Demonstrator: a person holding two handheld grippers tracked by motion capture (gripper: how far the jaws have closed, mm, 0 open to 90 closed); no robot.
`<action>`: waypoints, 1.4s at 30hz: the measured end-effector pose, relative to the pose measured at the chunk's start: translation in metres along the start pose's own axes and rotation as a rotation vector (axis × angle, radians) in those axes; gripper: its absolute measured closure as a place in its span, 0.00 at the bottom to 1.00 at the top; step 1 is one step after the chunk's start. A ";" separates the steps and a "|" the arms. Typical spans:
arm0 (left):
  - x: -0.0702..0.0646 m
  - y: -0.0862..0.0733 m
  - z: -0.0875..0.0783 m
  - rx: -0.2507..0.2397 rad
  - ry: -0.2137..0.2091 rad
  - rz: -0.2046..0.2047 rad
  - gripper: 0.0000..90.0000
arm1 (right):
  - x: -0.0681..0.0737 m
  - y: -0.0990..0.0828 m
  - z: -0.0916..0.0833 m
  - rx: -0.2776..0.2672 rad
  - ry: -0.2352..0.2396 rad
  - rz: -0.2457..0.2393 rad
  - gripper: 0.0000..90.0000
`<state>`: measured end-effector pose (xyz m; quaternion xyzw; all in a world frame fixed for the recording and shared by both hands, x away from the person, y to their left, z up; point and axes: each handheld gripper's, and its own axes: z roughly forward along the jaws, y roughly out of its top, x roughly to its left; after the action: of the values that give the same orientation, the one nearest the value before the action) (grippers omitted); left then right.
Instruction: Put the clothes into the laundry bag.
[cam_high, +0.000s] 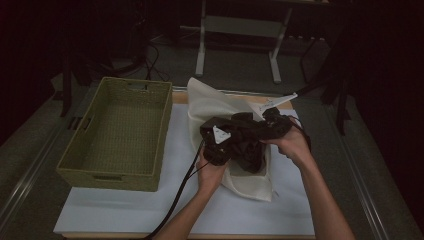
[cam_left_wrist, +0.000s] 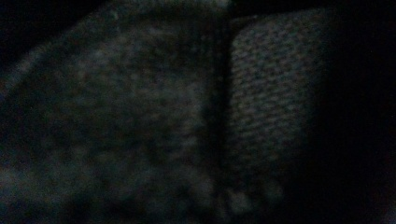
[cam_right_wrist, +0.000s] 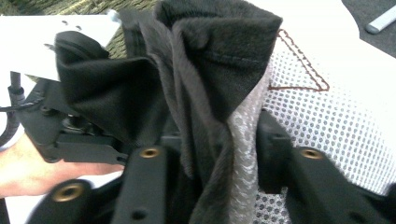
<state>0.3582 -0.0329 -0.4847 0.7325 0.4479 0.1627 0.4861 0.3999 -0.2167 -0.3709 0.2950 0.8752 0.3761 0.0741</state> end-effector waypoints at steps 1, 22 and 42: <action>0.000 0.001 0.001 0.002 -0.003 -0.001 0.90 | 0.001 0.000 -0.001 -0.002 0.004 -0.011 0.55; 0.023 0.005 -0.008 0.071 -0.131 -0.051 0.70 | -0.003 -0.008 0.026 0.223 -0.370 -0.148 0.68; 0.024 0.002 -0.054 0.246 -0.194 -0.009 0.55 | -0.014 -0.011 0.024 0.202 -0.353 -0.063 0.71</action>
<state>0.3362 0.0165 -0.4617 0.7969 0.4188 0.0330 0.4342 0.4150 -0.2154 -0.3969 0.3346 0.8909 0.2261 0.2080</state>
